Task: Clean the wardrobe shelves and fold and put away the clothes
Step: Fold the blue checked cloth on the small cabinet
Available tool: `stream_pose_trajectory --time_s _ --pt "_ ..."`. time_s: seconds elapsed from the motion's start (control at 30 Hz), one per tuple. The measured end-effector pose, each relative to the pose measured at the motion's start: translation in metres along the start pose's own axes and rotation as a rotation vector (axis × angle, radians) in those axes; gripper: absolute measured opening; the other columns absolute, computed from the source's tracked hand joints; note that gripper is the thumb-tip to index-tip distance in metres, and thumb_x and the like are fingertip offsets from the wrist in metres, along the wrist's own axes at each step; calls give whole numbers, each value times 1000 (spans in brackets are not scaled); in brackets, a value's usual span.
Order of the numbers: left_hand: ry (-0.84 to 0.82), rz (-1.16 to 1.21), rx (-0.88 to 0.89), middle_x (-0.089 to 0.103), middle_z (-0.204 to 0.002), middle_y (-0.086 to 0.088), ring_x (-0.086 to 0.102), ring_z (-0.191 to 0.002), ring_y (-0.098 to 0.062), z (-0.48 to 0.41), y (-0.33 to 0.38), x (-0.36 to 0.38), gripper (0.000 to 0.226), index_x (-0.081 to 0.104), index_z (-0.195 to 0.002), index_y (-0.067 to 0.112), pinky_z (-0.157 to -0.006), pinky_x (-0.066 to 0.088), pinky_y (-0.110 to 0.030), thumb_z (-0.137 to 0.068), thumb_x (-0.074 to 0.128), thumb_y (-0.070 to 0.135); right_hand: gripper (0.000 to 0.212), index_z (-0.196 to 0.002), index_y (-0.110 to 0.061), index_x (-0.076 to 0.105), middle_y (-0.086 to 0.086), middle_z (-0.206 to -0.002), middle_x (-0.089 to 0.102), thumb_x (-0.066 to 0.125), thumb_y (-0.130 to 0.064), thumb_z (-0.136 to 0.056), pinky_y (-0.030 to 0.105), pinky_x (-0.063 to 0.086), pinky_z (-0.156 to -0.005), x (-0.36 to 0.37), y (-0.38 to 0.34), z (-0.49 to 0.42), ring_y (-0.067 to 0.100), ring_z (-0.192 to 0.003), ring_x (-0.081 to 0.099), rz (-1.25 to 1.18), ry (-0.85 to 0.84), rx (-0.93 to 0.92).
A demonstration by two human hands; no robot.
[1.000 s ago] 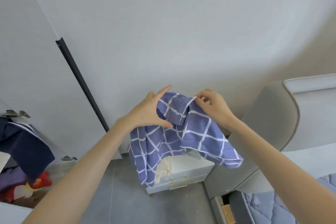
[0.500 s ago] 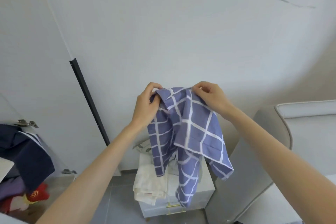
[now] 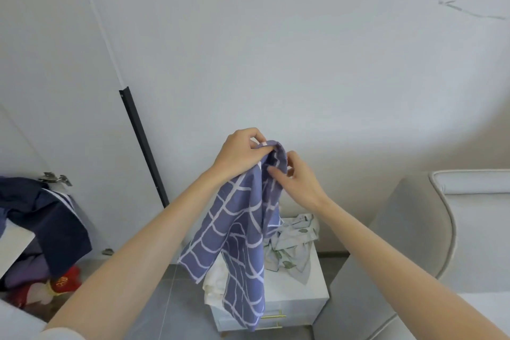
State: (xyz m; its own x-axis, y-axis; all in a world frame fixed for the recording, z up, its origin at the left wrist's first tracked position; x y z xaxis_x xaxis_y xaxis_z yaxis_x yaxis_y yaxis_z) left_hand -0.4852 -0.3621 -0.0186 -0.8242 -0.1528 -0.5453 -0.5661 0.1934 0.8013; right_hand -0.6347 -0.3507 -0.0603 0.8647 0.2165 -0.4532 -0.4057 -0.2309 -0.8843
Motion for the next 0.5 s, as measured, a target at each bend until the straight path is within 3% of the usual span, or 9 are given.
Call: stream_pose_trajectory --time_s 0.1,0.17,0.3,0.4,0.5 --pt "-34 -16 15 51 -44 9 39 -43 -7 2 -13 -10 21 56 -76 20 -58 37 -26 -83 72 31 15 -88 -11 54 -5 -73 54 48 -19 -100 23 36 -59 -19 5 -15 10 -66 49 122 123 -41" --pt "-136 -85 41 55 -55 7 41 -50 -9 6 -27 -18 25 58 -77 21 -59 37 -25 -79 76 37 17 -92 -13 58 -4 -77 59 44 -14 -100 17 36 -58 -37 -3 -23 13 -72 51 182 203 -102" --pt "-262 -293 35 60 -75 4 50 -62 -7 16 -71 -22 21 64 -86 15 -57 36 -21 -85 71 34 24 -102 -9 61 0 -83 61 39 -16 -103 22 36 -60 -55 -26 -35 18 -76 53 290 242 -234" --pt "-232 -377 -98 61 -80 -1 54 -70 -16 24 -116 -24 19 63 -85 13 -59 37 -21 -95 58 29 23 -101 -16 59 -6 -82 60 37 -20 -103 28 39 -64 -66 -30 -39 17 -78 54 278 296 -241" --pt "-237 -429 -260 63 -78 -7 59 -74 -24 33 -156 -24 36 59 -81 8 -62 39 -30 -99 45 35 25 -101 -18 62 -7 -90 63 37 -19 -102 27 39 -70 -75 -25 -42 15 -85 55 244 309 -206"
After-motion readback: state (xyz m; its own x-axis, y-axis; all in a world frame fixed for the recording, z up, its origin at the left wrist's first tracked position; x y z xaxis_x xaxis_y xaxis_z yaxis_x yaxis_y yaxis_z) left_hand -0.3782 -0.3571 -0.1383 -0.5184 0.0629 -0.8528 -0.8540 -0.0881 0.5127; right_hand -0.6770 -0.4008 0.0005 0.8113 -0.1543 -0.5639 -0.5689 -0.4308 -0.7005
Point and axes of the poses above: each hand's wrist, its own z-axis away from the middle knuckle, its own x-axis out of the palm, y = z × x, the point moved 4 cm from there along -z, towards the middle knuckle
